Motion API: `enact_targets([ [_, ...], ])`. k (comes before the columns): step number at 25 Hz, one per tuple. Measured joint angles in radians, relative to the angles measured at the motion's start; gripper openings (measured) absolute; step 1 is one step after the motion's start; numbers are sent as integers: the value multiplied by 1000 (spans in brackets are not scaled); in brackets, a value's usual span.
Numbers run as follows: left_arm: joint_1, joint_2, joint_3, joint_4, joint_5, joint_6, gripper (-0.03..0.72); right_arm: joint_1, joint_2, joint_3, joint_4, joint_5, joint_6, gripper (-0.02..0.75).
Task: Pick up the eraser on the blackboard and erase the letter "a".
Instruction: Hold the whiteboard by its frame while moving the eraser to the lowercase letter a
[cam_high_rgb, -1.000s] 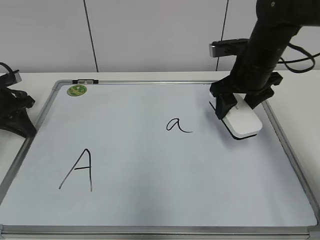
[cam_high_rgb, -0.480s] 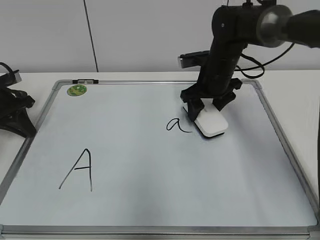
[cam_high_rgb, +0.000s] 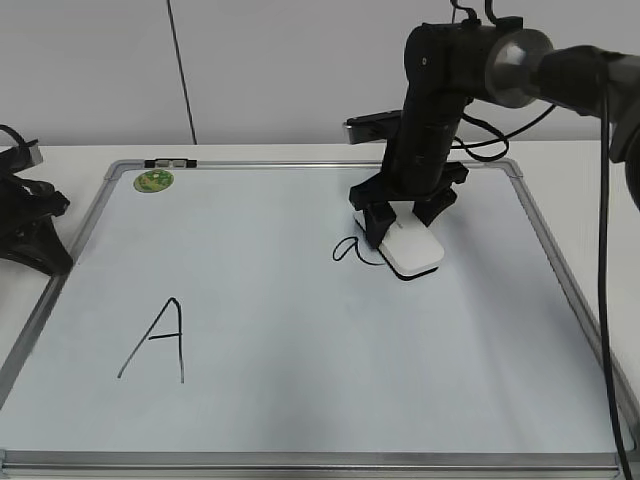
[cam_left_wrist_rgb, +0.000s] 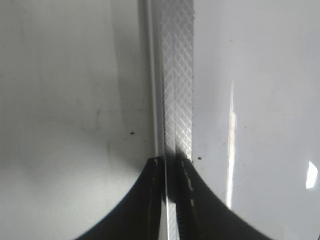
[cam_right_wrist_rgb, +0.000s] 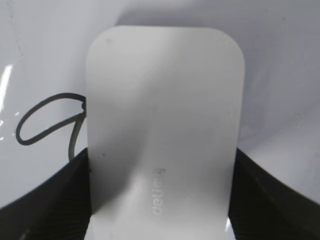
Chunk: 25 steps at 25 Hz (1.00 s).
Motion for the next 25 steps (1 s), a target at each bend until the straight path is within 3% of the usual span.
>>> enact_targets([
  [5,0,0,0,0,0,0,35,41,4,-8,-18,-2,-2,543],
  [14,0,0,0,0,-2,0,35,195,8,-9,-21,-22,-27,543],
  [25,0,0,0,0,-4,0,41,167,18,-39,-20,-8,-26,543],
])
